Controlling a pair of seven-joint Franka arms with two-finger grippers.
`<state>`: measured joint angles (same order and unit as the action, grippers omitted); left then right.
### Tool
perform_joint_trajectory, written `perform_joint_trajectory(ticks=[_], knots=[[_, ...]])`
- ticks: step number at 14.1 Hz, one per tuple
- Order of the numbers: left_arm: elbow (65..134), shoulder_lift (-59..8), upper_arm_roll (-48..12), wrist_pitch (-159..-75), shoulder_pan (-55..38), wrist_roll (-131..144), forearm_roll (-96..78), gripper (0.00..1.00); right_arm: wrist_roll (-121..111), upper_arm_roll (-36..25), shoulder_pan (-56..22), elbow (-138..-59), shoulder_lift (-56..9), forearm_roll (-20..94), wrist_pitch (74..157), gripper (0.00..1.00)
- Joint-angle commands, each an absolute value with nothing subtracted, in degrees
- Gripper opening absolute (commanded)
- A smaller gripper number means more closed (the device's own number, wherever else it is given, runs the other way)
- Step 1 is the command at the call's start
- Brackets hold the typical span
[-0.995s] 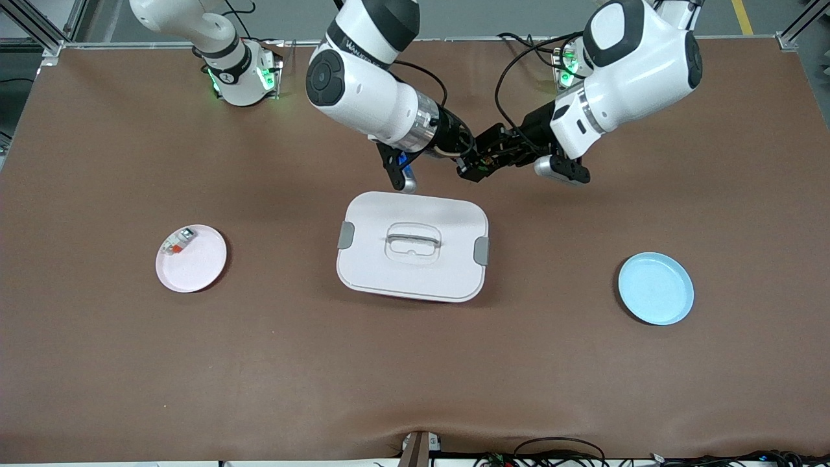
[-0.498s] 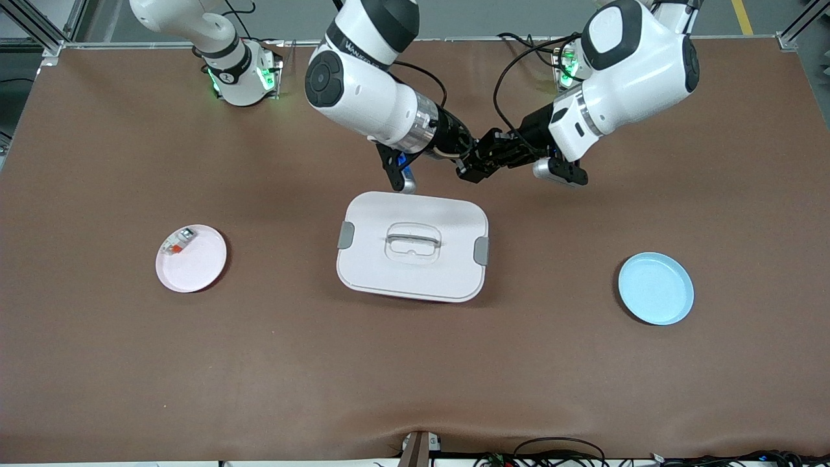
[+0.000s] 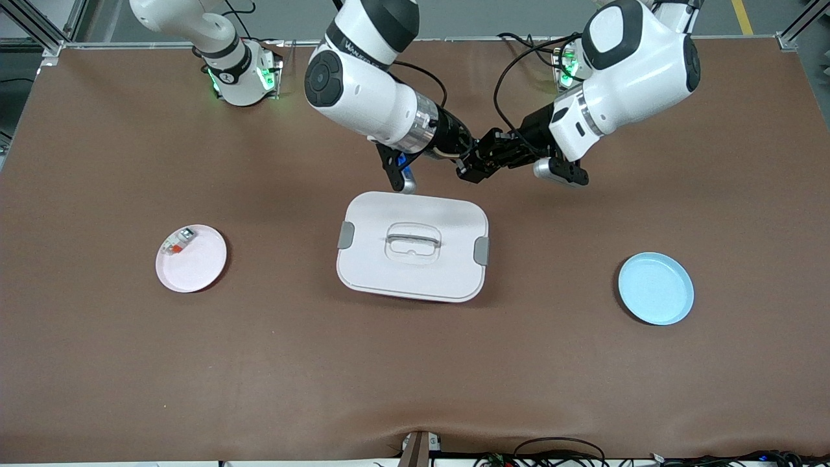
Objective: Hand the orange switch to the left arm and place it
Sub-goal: 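Open the right gripper and pull both grippers apart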
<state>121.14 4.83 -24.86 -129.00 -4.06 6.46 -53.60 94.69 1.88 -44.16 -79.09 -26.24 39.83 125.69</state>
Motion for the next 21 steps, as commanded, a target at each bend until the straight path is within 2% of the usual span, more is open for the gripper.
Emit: perform_joint_trajectory(ticks=[1,2,8,11,16,19,21], knots=[[120.2,4.1,-25.2,-129.3,-2.2,6.0,-50.0,0.00,95.3,1.5,-44.2,-77.6,-26.9,40.8,124.5,0.92],[120.2,4.2,-25.1,-129.3,-2.2,6.2,-49.9,0.00,95.3,1.5,-44.1,-77.6,-26.9,40.8,124.5,1.00],[119.9,4.9,-25.0,-129.2,-0.4,6.5,-47.2,0.00,94.6,1.2,-40.9,-76.9,-24.0,40.4,123.8,1.00],[119.5,5.2,-25.0,-128.9,1.4,6.7,-43.5,0.00,90.7,1.0,-38.8,-76.9,-21.9,38.6,117.5,1.00],[115.3,5.0,-25.0,-123.0,6.4,6.8,-33.1,0.00,78.9,1.0,-33.2,-77.3,-18.6,34.1,104.0,1.00],[114.7,4.8,-25.0,-122.4,8.3,6.2,-27.4,0.00,69.6,1.0,-31.8,-79.4,-16.1,25.8,99.2,1.00],[114.4,5.0,-25.0,-122.2,10.0,6.2,-24.4,0.00,63.5,0.9,-29.6,-82.9,-13.4,24.7,97.7,1.00]])
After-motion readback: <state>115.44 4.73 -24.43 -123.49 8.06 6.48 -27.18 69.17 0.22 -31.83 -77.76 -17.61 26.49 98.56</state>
